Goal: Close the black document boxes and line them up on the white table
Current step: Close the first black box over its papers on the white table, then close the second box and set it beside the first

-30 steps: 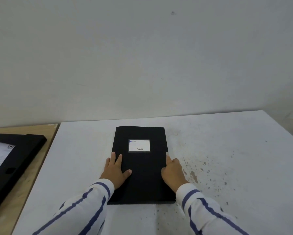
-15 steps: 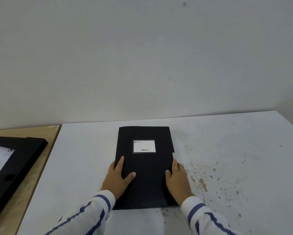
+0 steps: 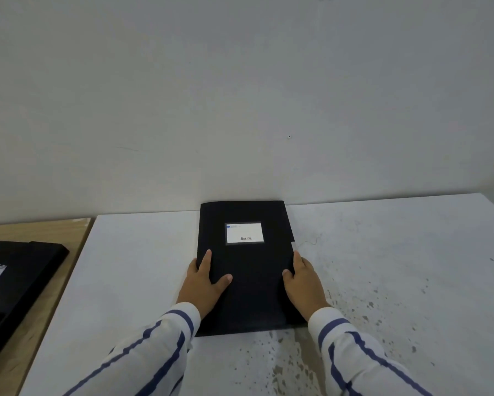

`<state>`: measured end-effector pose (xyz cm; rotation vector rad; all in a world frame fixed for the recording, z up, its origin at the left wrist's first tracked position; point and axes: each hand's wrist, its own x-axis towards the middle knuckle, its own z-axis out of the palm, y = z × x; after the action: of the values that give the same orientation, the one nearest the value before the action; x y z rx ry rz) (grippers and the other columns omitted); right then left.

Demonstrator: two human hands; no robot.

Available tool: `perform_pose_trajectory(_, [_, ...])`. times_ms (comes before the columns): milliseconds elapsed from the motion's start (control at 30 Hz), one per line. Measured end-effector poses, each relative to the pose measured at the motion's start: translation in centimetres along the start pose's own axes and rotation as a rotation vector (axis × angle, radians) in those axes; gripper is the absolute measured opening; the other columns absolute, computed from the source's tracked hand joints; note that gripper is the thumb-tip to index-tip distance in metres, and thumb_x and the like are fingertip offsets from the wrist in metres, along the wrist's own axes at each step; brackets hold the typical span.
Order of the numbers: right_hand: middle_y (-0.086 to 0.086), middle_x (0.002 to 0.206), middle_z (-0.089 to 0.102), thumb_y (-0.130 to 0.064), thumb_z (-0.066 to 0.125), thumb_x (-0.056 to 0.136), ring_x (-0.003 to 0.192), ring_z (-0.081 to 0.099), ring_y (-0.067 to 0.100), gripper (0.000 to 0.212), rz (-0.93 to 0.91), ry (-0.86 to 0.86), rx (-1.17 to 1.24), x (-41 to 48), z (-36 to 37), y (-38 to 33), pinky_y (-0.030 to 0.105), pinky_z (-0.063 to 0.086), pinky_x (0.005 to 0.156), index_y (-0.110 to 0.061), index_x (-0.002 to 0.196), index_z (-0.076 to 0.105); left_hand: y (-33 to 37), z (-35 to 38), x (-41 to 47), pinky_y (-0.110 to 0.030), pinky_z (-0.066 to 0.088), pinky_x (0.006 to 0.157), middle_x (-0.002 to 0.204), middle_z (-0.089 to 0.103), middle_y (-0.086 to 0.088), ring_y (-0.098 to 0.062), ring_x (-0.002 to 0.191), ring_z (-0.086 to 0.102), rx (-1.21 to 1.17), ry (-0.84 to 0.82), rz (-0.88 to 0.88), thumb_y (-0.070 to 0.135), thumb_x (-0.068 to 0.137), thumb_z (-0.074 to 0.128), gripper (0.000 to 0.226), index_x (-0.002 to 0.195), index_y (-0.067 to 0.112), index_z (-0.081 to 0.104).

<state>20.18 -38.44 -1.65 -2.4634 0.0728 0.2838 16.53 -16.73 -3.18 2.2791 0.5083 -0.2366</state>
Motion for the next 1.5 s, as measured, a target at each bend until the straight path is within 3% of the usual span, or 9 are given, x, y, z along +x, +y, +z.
perform_pose_trajectory(400, [0.009,0.147,0.039,-0.027,0.04,0.098,0.132,0.042,0.029,0.051,-0.015,-0.048,-0.005,1.4,-0.3,-0.2,0.04,0.039,0.11,-0.016,0.145,0.024,0.1,0.4,1.1,-0.046,0.033,0.111,0.158,0.009,-0.008,-0.032,0.14,0.026,0.063,-0.022,-0.036,0.057,0.083,0.052,0.084,0.147,0.034,0.002])
perform_pose_trajectory(567, [0.013,0.157,0.016,-0.032,0.045,0.096,0.142,0.021,0.035,0.056,-0.016,0.015,-0.161,0.4,-0.1,-1.4,0.043,0.028,0.114,-0.013,0.145,0.024,0.4,-0.2,0.5,-0.049,0.022,0.116,0.159,-0.001,-0.008,-0.032,0.145,0.008,0.09,-0.002,-0.03,0.053,0.086,0.051,0.08,0.148,0.031,0.005])
perform_pose_trajectory(733, [0.01,0.159,0.008,-0.035,0.049,0.094,0.146,0.006,0.033,0.059,-0.172,-0.037,-0.223,-2.0,1.4,-3.3,0.045,0.015,0.118,-0.018,0.145,0.025,0.1,-1.2,-1.6,-0.048,0.023,0.115,0.159,0.003,-0.007,-0.031,0.145,0.008,0.108,0.043,-0.026,0.047,0.089,0.05,0.074,0.148,0.026,0.011])
perform_pose_trajectory(967, [0.006,0.159,0.01,-0.033,0.051,0.094,0.146,0.004,0.03,0.056,-0.363,-0.17,-0.184,-5.7,4.1,-6.8,0.044,0.016,0.117,-0.022,0.143,0.029,-1.4,-3.3,-5.7,-0.045,0.018,0.116,0.159,0.011,-0.004,-0.027,0.146,0.006,0.084,0.151,-0.028,0.043,0.091,0.047,0.066,0.147,0.023,0.018])
perform_pose_trajectory(1333, [0.001,0.158,0.017,-0.036,0.048,0.095,0.146,0.012,0.026,0.053,-0.559,-0.202,-0.171,-11.8,9.5,-15.9,0.043,0.024,0.115,-0.024,0.143,0.029,-7.3,-11.1,-12.0,-0.042,0.021,0.115,0.157,0.021,0.0,-0.024,0.145,0.016,0.035,0.322,-0.078,0.043,0.092,0.047,0.059,0.144,0.024,0.027])
perform_pose_trajectory(1500, [0.001,0.159,0.015,-0.035,0.049,0.094,0.146,0.01,0.025,0.054,-0.635,-0.204,-0.151,-16.1,14.3,-21.9,0.041,0.022,0.115,-0.025,0.143,0.029,-12.9,-16.8,-15.0,-0.042,0.032,0.112,0.154,0.028,0.0,-0.024,0.14,0.03,0.005,0.392,-0.095,0.042,0.091,0.05,0.057,0.142,0.024,0.031])
